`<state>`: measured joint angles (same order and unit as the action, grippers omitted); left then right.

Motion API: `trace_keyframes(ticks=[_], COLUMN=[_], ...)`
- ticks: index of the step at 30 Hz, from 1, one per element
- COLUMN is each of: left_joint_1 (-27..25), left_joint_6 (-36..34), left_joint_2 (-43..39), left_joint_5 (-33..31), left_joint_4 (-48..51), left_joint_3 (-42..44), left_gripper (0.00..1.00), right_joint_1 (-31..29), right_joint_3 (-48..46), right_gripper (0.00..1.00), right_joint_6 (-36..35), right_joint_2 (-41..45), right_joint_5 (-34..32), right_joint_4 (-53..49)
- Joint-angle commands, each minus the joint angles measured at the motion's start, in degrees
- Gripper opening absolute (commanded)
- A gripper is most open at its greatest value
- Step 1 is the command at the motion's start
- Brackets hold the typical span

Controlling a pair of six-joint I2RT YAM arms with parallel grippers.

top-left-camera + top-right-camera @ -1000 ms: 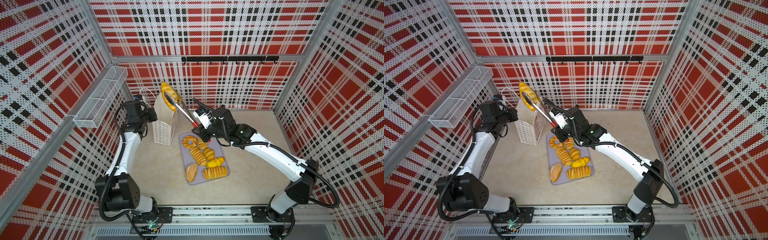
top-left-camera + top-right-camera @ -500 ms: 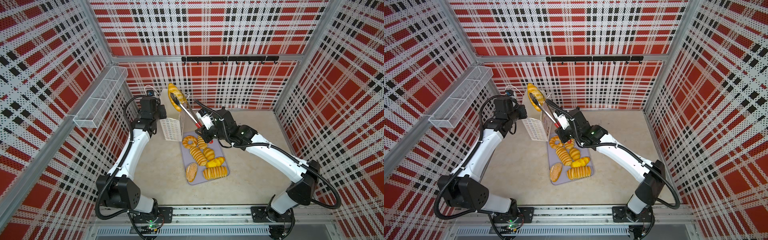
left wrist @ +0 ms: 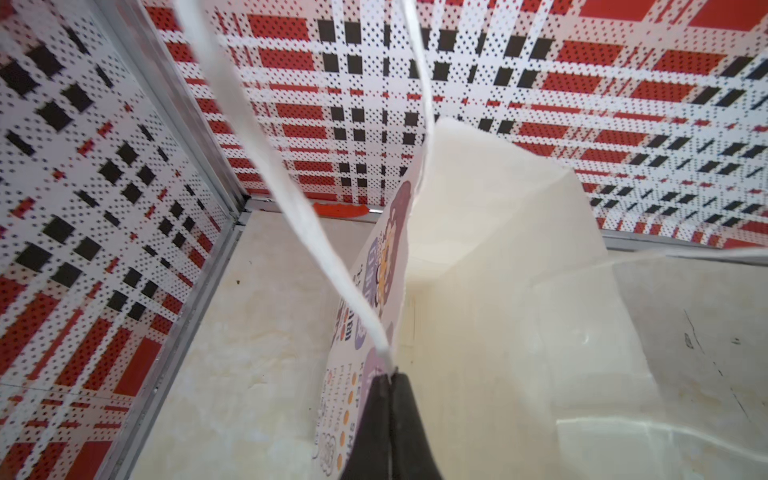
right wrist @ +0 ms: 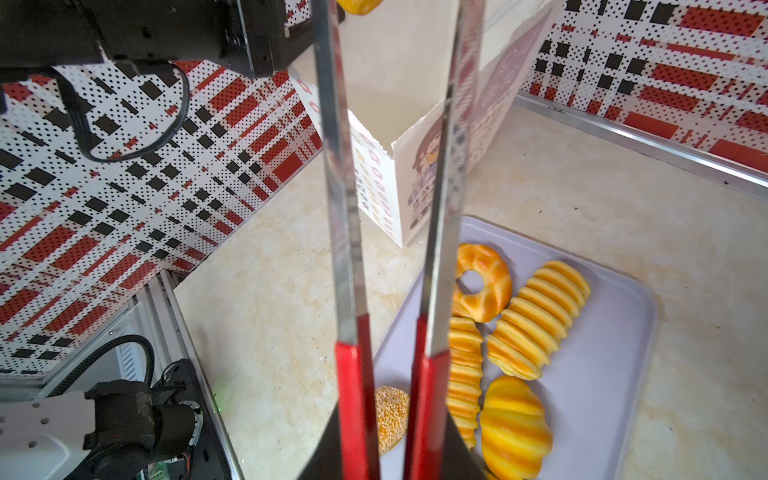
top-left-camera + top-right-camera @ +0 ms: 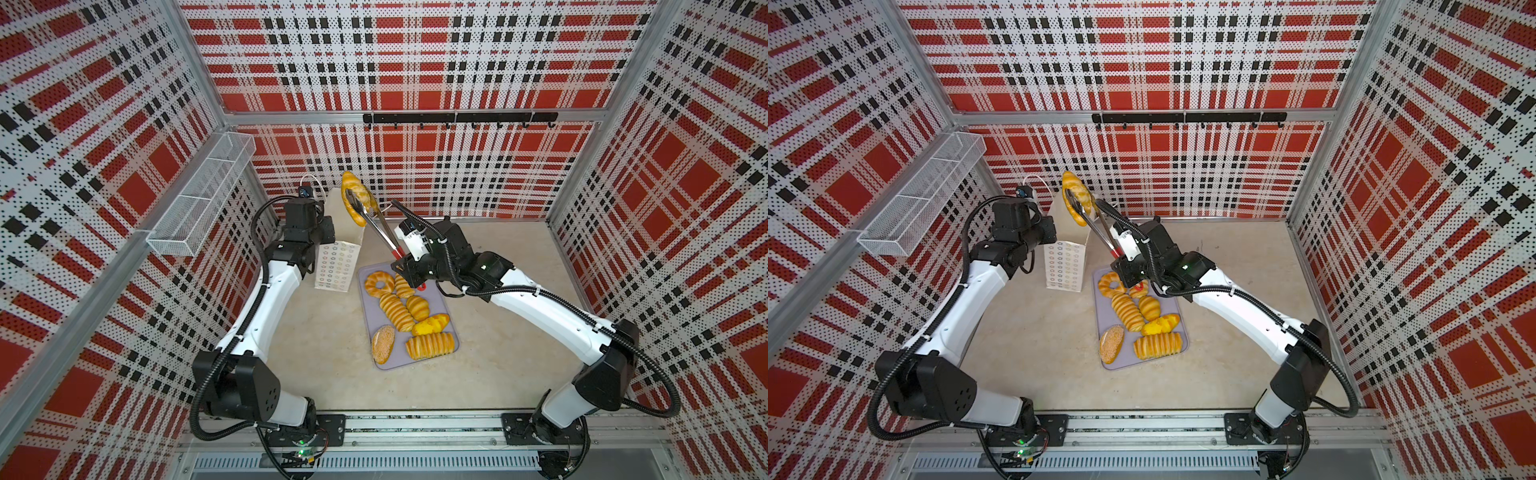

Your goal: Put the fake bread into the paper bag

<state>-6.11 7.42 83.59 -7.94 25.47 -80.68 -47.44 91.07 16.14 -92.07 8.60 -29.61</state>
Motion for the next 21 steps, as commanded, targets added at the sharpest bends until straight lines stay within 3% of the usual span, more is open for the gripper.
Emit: trace_keyframes(ticks=[1,8,21], left_joint_1=[1.0,2.1,1.7], left_joint_6=[1.3,5.1,12.4], left_joint_2=[-2.1,-2.6,-7.7], left_joint_5=[5.1,12.1,14.5], left_joint_4=[-2.8,-5.2,-4.0], left_joint_3=[1.5,4.5,9.2], left_gripper=[0.0,0.0,0.0], right_joint_1=[0.1,0.1,0.1], right_joint_3=[1.4,2.6,4.6], right_gripper=[0.15,0.14,0.14], right_joint_6=[0.8,0.8,1.5], right_joint_2=[-0.3,-0.4,-1.9], right_joint_5=[1.0,-0.1,0.3], right_joint_4=[3.6,2.6,0.0])
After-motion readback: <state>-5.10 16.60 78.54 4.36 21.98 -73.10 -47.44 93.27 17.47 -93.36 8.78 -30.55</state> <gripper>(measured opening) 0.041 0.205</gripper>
